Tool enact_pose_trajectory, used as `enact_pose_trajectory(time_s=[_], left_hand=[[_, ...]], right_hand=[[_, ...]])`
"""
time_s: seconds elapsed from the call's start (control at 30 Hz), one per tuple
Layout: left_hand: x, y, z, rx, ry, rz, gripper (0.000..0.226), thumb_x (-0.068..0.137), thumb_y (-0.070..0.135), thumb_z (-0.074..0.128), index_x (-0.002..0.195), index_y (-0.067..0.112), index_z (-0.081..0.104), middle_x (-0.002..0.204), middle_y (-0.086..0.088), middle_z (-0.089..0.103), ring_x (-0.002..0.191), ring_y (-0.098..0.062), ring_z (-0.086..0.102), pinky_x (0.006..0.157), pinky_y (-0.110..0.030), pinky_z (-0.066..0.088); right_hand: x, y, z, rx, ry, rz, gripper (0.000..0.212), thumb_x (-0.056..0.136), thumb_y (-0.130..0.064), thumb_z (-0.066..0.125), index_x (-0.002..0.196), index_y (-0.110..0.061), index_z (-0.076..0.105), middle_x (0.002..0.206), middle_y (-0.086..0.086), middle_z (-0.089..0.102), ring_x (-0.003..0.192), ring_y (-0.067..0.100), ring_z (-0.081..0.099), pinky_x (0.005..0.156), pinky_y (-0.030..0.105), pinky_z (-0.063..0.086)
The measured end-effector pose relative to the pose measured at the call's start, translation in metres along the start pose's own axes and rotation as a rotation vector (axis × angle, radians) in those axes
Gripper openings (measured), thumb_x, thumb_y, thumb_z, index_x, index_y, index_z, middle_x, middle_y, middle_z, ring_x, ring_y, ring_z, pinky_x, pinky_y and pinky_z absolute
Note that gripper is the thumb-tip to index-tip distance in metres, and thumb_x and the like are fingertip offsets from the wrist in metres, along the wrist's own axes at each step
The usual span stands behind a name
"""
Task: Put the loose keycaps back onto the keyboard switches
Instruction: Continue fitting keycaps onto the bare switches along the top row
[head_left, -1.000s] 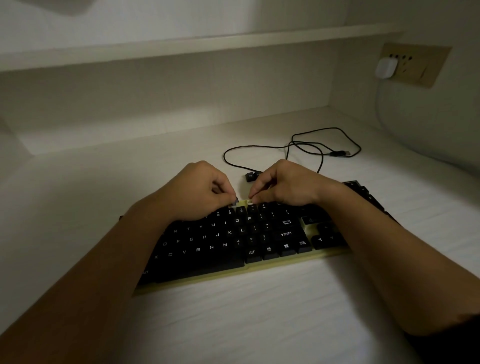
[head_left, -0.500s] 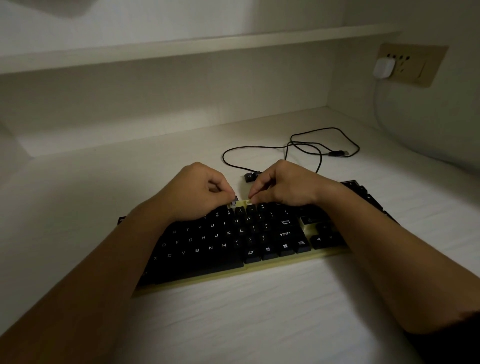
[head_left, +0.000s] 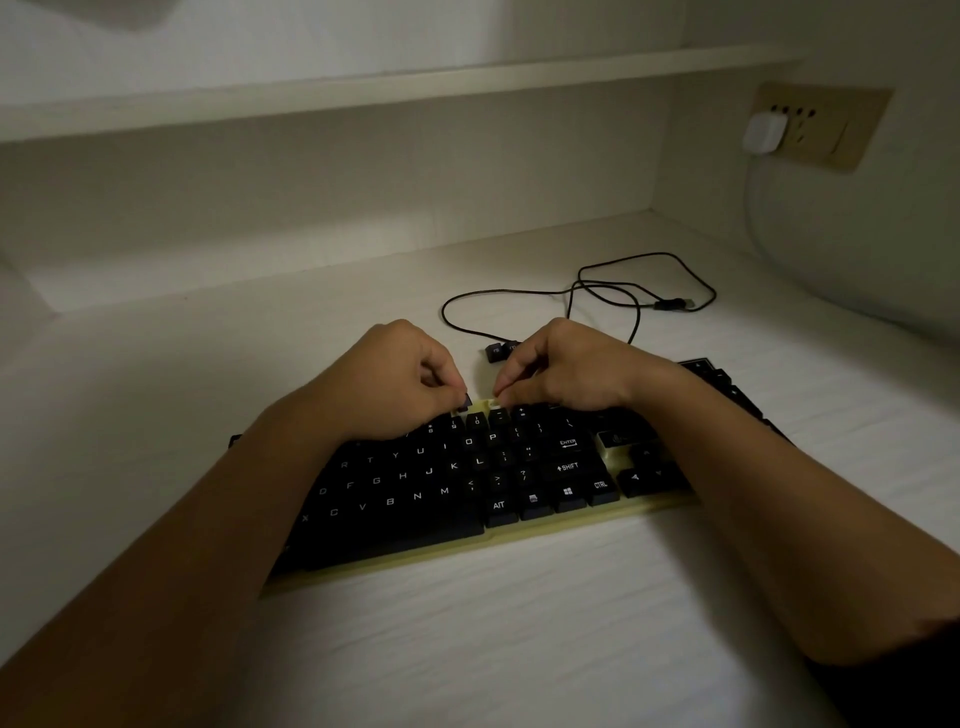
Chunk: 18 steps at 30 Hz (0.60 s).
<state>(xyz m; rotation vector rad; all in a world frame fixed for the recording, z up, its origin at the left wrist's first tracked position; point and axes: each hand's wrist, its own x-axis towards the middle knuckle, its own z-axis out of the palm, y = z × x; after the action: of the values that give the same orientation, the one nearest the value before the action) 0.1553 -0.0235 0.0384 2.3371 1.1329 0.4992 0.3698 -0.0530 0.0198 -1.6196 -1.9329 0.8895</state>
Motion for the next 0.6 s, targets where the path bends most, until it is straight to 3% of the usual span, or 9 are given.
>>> enact_pose_trajectory(time_s=[0.3, 0.5, 0.6], left_hand=[[-0.0005, 0.0068, -0.0001, 0.140, 0.001, 0.034, 0.008, 0.079, 0.017, 0.075, 0.076, 0.024, 0.077, 0.073, 0.012, 0.074, 0.071, -0.001, 0.068, 0.077, -0.027, 0.059], [0.0023, 0.0032, -0.0031, 0.066, -0.040, -0.024, 0.012, 0.078, 0.013, 0.073, 0.072, 0.022, 0.077, 0.068, 0.008, 0.075, 0.068, -0.006, 0.071, 0.075, -0.032, 0.059], [0.0025, 0.0053, -0.0043, 0.080, -0.049, -0.019, 0.011, 0.078, 0.014, 0.073, 0.074, 0.023, 0.077, 0.069, 0.009, 0.075, 0.067, -0.001, 0.069, 0.072, -0.025, 0.057]], right_hand=[[-0.0012, -0.0013, 0.0006, -0.003, 0.002, -0.013, 0.011, 0.084, -0.024, 0.078, 0.094, -0.021, 0.081, 0.090, -0.005, 0.077, 0.088, 0.008, 0.069, 0.084, 0.019, 0.050], [-0.0008, -0.0007, 0.0013, 0.013, -0.012, -0.011, 0.013, 0.083, -0.024, 0.079, 0.095, -0.020, 0.081, 0.091, -0.005, 0.078, 0.089, 0.007, 0.069, 0.084, 0.017, 0.049], [-0.0002, -0.0007, 0.0016, 0.010, -0.022, -0.024, 0.013, 0.083, -0.024, 0.079, 0.096, -0.021, 0.081, 0.091, -0.007, 0.078, 0.088, 0.005, 0.069, 0.083, 0.015, 0.047]])
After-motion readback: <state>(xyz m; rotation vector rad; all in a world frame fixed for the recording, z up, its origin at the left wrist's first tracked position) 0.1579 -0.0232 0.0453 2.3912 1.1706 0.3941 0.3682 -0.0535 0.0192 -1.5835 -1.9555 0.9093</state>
